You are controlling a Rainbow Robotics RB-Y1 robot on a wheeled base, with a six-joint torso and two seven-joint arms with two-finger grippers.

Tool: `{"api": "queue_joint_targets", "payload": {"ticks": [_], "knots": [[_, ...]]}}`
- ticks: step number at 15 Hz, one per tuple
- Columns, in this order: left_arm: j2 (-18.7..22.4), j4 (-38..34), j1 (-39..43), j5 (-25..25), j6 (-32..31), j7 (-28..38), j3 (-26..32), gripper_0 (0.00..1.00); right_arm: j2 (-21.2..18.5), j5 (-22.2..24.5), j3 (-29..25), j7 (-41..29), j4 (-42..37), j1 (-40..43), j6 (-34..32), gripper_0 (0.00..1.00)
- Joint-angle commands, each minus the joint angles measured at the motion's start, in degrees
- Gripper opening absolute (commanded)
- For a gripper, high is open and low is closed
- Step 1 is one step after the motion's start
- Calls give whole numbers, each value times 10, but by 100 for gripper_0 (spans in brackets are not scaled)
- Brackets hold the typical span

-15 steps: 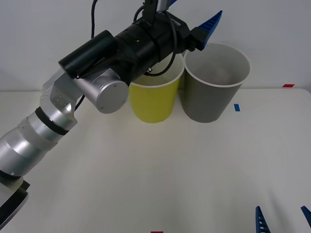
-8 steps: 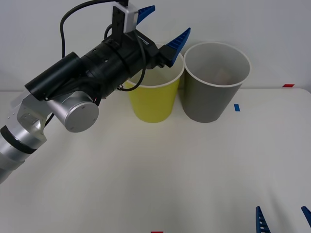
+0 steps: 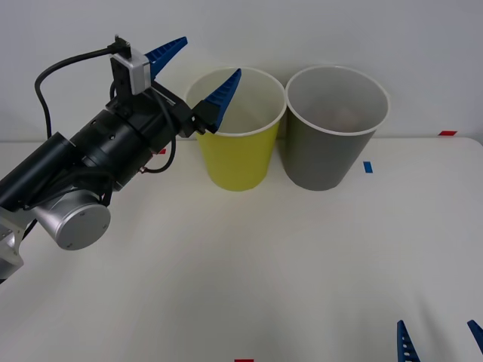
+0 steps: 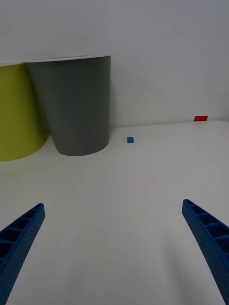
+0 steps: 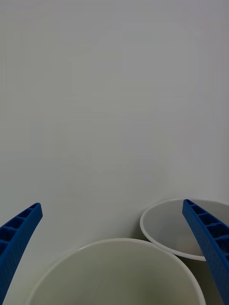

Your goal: Put cans in the gray bin and PET bottles in the light green bin.

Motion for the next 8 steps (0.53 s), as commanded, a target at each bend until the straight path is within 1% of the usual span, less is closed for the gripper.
{"api": "queue_joint_targets", "payload": {"ticks": [1, 4, 8], "knots": [[12, -57, 85, -5, 0, -1, 38, 100, 0, 0, 0, 0, 0, 0, 0, 100], [18, -104, 169, -11, 0, -5, 74, 97, 0, 0, 0, 0, 0, 0, 0, 100], [18, -133, 234, -19, -3, -10, 97, 97, 0, 0, 0, 0, 0, 0, 0, 100]]}}
